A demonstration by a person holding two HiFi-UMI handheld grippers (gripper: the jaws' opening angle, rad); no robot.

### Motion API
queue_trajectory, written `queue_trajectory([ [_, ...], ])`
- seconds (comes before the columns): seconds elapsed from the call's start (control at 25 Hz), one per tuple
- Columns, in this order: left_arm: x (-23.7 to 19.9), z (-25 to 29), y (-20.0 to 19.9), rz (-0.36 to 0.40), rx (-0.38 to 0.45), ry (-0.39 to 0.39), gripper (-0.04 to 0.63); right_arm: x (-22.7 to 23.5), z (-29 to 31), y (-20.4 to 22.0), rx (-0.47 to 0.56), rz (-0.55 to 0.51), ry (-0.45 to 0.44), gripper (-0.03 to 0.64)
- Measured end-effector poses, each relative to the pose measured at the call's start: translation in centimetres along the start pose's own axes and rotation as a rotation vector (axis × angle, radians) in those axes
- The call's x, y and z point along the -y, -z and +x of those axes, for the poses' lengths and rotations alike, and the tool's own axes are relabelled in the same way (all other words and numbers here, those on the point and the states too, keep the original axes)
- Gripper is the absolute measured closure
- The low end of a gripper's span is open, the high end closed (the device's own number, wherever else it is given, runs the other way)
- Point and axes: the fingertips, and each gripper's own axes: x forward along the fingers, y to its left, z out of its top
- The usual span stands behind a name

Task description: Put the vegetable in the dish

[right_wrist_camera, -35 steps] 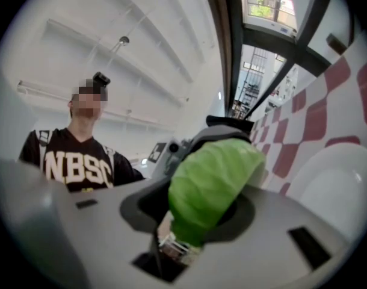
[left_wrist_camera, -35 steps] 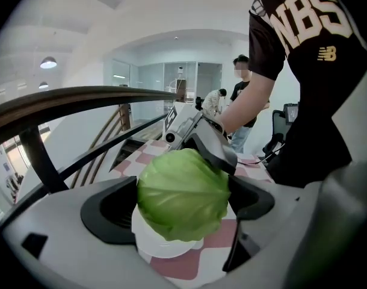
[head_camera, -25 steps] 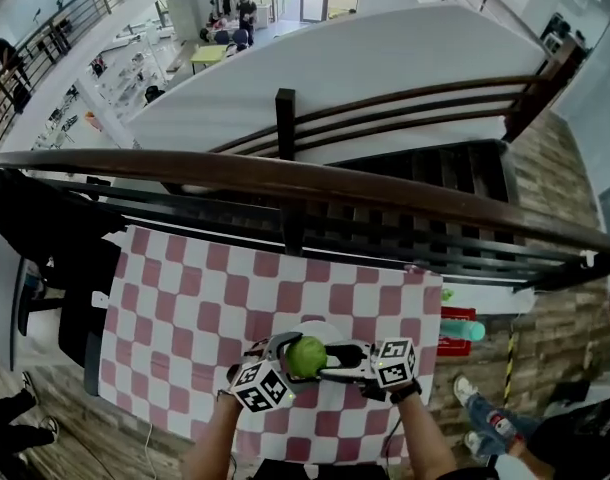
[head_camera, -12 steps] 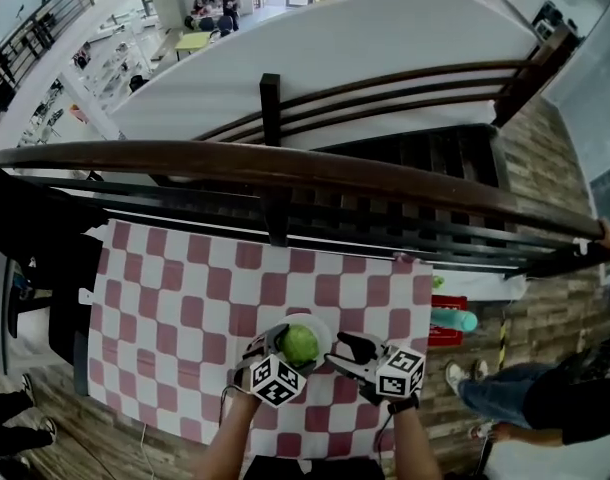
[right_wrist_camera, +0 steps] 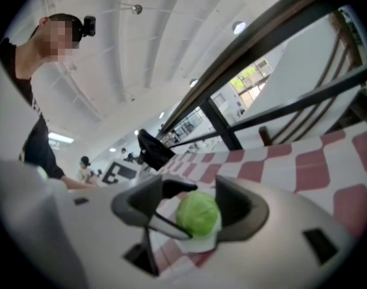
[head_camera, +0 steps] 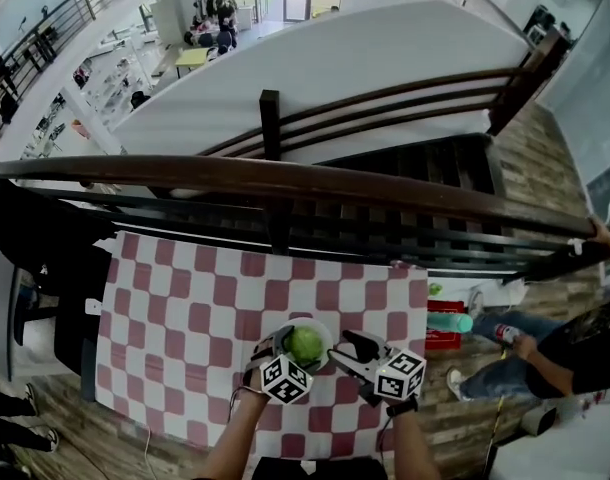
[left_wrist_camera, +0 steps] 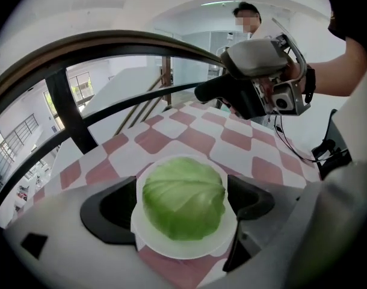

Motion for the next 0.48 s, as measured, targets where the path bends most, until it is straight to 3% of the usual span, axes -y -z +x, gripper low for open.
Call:
queue_trajectory([
  [0.28,-1.6,-8.7,-7.8,-0.076,0.317,-0.053,0.106,-2.9,-1.8,-3.3,0.047,-0.085,0.127,0.347],
  [0.48,-3.0,-16.5,-12.3,-0.177,0.476,-0.120,0.109,-6.9,-4.0,-8.4,0.187,-0.152,0.256,0.348],
])
